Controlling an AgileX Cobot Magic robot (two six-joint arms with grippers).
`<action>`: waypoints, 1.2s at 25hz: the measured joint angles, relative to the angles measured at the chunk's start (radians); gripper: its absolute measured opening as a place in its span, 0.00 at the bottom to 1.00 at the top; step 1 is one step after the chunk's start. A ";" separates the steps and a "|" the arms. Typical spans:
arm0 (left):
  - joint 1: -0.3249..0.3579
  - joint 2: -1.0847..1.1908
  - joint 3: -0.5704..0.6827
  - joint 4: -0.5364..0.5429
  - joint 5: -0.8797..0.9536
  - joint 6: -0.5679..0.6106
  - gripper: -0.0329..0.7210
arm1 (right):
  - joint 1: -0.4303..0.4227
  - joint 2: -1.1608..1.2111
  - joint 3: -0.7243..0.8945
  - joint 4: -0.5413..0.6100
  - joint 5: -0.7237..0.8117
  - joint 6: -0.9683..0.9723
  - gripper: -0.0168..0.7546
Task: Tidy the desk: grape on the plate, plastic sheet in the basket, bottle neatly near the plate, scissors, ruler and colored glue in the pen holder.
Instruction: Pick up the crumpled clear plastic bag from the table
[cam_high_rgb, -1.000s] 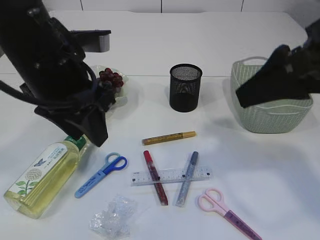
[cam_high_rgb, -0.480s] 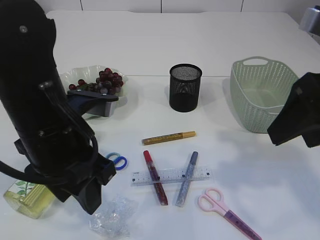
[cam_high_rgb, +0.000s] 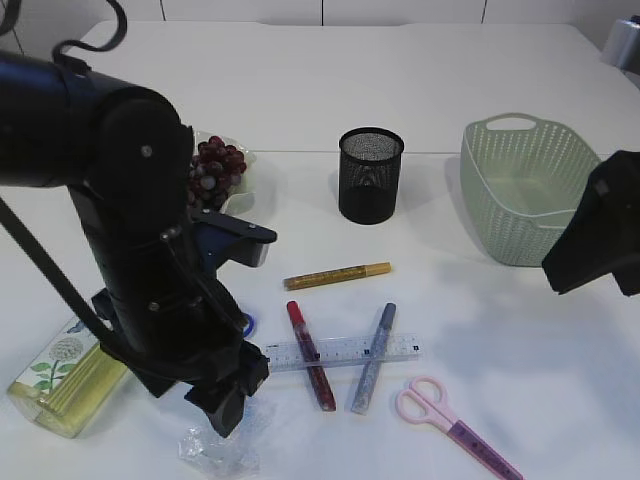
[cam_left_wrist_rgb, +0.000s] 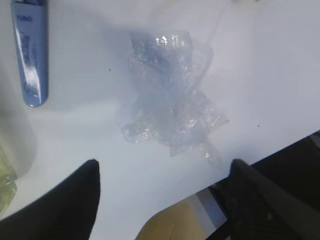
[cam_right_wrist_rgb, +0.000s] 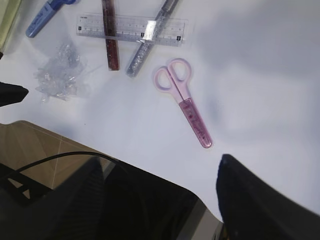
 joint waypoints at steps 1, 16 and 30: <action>-0.002 0.015 0.000 0.002 -0.007 0.000 0.81 | 0.000 0.000 0.000 -0.007 0.000 0.000 0.73; -0.040 0.128 0.000 -0.018 -0.065 0.049 0.83 | 0.000 0.000 0.000 -0.022 0.011 0.000 0.73; -0.040 0.190 0.000 -0.018 -0.102 0.053 0.71 | 0.000 0.000 0.000 -0.022 0.011 0.000 0.73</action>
